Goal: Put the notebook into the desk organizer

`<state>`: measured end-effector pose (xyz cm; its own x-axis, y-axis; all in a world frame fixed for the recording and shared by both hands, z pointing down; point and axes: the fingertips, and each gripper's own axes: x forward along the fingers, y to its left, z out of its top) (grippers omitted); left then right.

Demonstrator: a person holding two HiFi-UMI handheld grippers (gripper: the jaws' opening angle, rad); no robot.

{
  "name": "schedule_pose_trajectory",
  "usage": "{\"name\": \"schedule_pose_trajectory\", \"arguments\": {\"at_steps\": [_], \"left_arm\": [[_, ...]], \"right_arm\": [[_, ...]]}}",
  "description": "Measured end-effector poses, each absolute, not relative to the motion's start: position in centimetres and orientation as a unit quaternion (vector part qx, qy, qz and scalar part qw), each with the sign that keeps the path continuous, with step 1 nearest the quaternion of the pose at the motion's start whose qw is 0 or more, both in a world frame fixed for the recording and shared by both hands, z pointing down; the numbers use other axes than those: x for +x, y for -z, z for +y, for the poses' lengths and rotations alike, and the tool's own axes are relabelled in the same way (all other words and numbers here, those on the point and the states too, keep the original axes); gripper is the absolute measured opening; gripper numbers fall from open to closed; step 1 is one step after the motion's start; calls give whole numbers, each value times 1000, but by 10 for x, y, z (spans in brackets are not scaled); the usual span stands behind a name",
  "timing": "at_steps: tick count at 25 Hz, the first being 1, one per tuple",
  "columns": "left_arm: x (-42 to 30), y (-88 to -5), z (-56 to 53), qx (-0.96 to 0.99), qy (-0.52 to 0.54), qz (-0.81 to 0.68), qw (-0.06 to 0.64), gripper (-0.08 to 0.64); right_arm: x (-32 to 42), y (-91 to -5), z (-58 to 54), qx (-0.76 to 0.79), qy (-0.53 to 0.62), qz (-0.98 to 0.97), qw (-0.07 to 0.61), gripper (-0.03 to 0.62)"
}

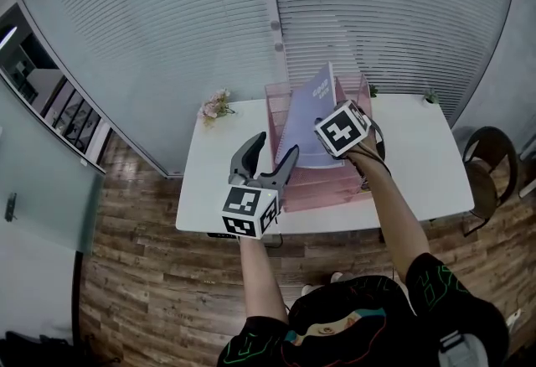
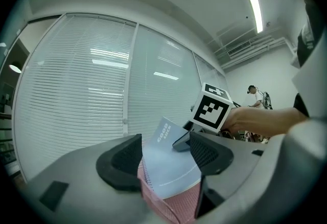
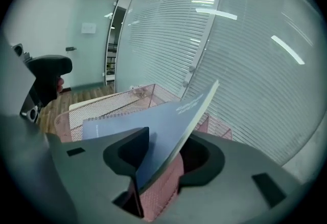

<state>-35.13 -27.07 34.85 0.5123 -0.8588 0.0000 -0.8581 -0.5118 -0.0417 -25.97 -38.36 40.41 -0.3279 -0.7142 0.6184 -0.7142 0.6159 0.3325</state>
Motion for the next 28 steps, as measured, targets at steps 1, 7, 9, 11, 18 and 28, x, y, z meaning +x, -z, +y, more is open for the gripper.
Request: {"name": "schedule_pose_trajectory", "arguments": {"at_steps": [1,7,9,11,18,28], "left_arm": [[-350,-349,-271,-870,9,492,18,296],[-344,-347,-270,-877,-1,481,19,291],[-343,-345,-270,-878,-7,478,20,290],[-341,-344,-271,-880,-10,475,20,288],[-337,-340,-274,-880,-18,474,24,277],[-330,-312,-287,-861,-62,503,50,171]], "right_arm": [[-261,-405,-384,434,7,-813,389,173],[-259,-405,-383,424,54,-791,437,215],[-257,-404,-384,427,64,-785,445,247],[-255,-403,-387,430,64,-786,440,317],[-244,-346,-392,502,118,-806,292,382],[-227,-307,-355,478,115,-865,101,3]]}}
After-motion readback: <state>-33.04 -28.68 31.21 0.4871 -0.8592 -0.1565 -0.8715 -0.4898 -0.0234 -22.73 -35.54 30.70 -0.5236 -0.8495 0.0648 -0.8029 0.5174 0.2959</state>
